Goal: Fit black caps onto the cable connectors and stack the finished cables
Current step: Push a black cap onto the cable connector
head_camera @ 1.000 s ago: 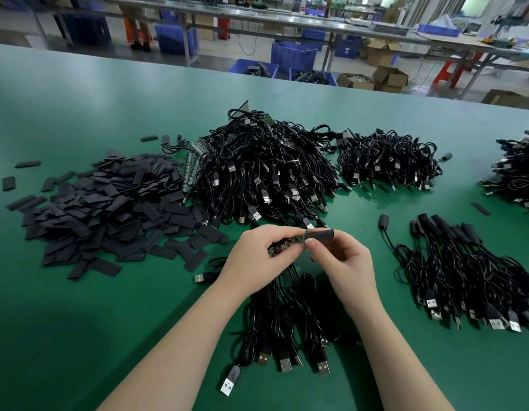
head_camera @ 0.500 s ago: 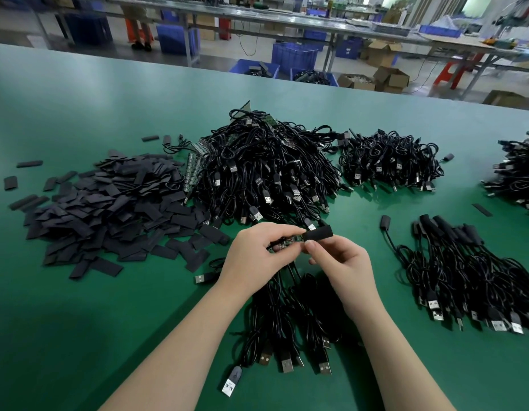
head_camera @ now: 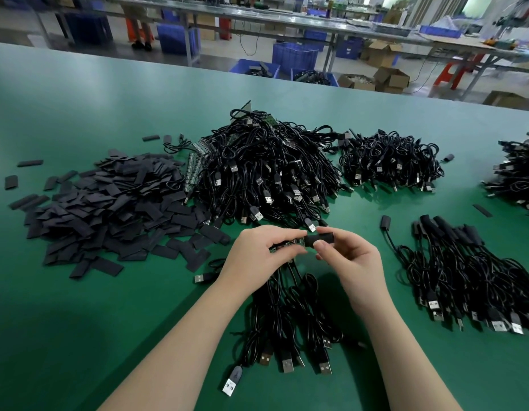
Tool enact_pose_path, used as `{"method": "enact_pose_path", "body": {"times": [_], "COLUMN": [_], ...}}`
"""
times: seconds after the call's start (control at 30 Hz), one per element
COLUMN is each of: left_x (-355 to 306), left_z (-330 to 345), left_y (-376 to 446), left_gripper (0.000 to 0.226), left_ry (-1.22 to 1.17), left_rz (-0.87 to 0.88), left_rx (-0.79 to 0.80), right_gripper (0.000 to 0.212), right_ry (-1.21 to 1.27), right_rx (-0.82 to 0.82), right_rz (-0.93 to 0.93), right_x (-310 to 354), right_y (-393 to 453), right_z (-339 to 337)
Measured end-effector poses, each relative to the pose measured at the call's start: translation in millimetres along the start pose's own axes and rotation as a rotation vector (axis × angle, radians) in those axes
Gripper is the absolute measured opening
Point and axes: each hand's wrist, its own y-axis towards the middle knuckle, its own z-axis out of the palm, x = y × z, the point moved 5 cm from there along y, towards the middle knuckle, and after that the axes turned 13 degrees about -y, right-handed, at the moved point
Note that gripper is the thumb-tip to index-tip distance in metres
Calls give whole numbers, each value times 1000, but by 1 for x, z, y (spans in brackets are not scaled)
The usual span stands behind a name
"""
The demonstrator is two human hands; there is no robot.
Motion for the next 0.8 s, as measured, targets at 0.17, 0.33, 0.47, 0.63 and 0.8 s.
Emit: {"method": "enact_pose_path", "body": {"times": [0.17,0.33,0.47,0.63,0.8], "left_x": [-1,-3,-5,-4,-6], "left_z": [-1,0,1,3,3], "left_y": [0,-1,-1,-1,-1], "left_gripper": [31,31,27,23,26], "left_ry": [-19,1,25,48,20], "left_rz": [-11,1,20,41,41], "left_rx": [-6,-2,-2,32,27], "right_gripper": [32,36,38,39,34], "right_ry": [-50,-90,-81,-105,-111], "right_rx": [6,-14,-8,39,14], "right_rz": [-12,-36,-23,-41,-41], "right_x": [-2,-1,0,6,5], "right_y": [1,1,1,-1,-1], "right_z": [0,-2,-2,2,1]}}
